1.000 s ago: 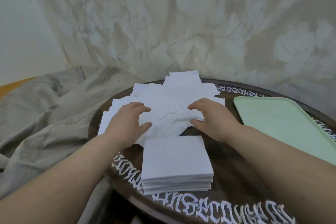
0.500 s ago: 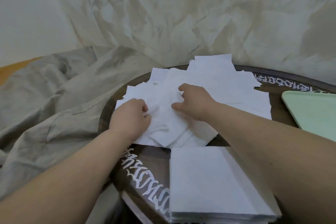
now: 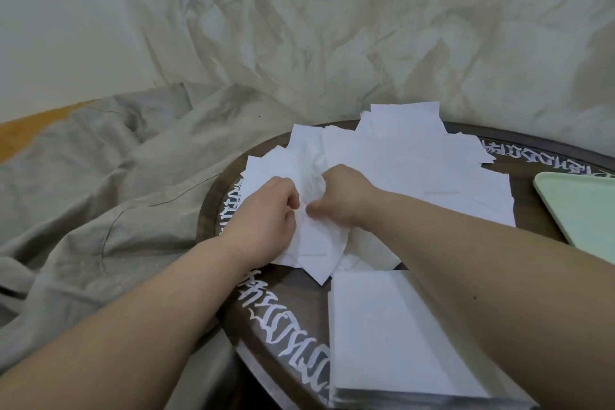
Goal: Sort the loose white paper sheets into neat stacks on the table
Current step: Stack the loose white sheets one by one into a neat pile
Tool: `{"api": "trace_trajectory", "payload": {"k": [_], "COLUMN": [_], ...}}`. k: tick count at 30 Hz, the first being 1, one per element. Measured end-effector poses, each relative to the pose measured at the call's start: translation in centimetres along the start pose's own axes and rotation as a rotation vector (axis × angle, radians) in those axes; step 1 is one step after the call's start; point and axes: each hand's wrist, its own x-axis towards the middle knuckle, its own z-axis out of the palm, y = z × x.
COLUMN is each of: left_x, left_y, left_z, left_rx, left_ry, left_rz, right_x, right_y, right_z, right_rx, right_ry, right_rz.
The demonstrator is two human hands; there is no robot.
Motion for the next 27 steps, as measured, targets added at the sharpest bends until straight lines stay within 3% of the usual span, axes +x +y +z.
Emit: {"api": "trace_trajectory", "payload": {"k": [5,10,13,17,20,24,27], "left_x": [0.5,1.2,1.4,0.2,-1.3,-4.4,-6.9], "left_y": [0.5,3.3,5.9,10.5,12.8,15.0,16.0], "left_z": [-1.9,-5.2,-6.8,-7.8,-8.2,-8.2,-7.0], "left_rx": [0.182,0.096,-0.082,-0.706,-1.042,-1.266,-1.255], "left_ry": [0.142,0.177,0.142,-0.013,-0.149,-0.306,-0.203], "left_rz": [-0.039,-0.194,-0.281,-0.399,-0.364,-0.286,-0.355], "right_x": [-2.1,-5.5,-8.1,-11.9,-14.6,-17.9,-20.2], "right_y": [0.6,1.8,1.8,1.6,1.8,2.2,2.3], "right_z": [-2.9,-6.6,-8.3,-9.7,-10.0,-9.9,-9.8], "right_rx": [0.309,0.829,1.03,1.188,1.19,1.09,0.971], "right_ry": [0.147,0.234,0.24,0.189,0.11,0.092,0.212], "right_rz": [0.004,0.103,0.081,0.029,0.021,0.059,0.036]}}
